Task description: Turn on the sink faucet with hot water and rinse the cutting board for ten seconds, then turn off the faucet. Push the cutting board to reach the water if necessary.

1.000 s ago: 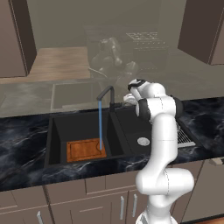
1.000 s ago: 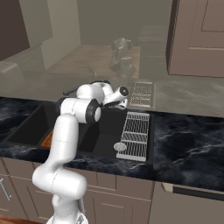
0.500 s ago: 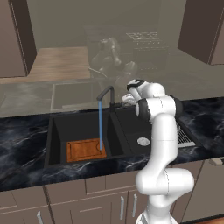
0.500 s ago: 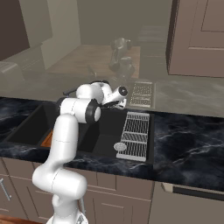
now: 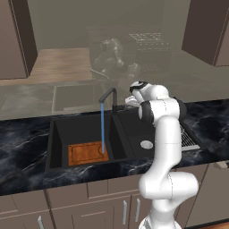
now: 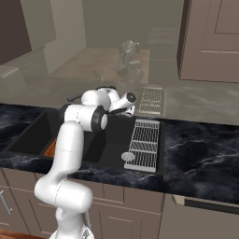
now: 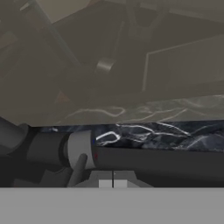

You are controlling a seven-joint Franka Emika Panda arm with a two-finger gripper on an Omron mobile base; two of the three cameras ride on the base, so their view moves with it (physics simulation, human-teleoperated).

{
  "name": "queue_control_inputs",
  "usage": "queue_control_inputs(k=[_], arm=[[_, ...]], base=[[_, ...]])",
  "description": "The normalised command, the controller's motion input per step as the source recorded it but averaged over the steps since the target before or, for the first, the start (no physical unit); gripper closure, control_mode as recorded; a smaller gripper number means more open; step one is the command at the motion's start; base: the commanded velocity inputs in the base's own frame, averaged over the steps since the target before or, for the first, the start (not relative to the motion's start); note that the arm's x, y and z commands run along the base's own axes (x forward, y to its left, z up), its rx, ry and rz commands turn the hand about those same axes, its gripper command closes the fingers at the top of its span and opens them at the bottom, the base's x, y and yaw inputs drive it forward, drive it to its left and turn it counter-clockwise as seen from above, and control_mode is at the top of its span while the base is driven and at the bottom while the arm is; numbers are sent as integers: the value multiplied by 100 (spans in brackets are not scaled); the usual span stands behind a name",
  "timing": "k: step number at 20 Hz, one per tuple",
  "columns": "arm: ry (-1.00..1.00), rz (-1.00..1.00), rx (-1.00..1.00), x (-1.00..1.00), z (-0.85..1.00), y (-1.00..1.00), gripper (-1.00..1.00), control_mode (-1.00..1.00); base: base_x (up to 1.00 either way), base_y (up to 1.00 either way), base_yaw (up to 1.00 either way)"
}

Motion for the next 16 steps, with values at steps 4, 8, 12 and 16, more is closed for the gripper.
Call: queue_control_inputs(k=[4, 8, 12, 16], arm=[[0, 0, 0, 0, -1, 17, 100, -100], [0, 0, 0, 0, 0, 19, 100, -100], [0, 0, 0, 0, 0, 23, 100, -100], [0, 0, 0, 0, 0, 26, 100, -100]], base=[[0, 0, 0], [0, 0, 0], [0, 0, 0], [0, 0, 0]])
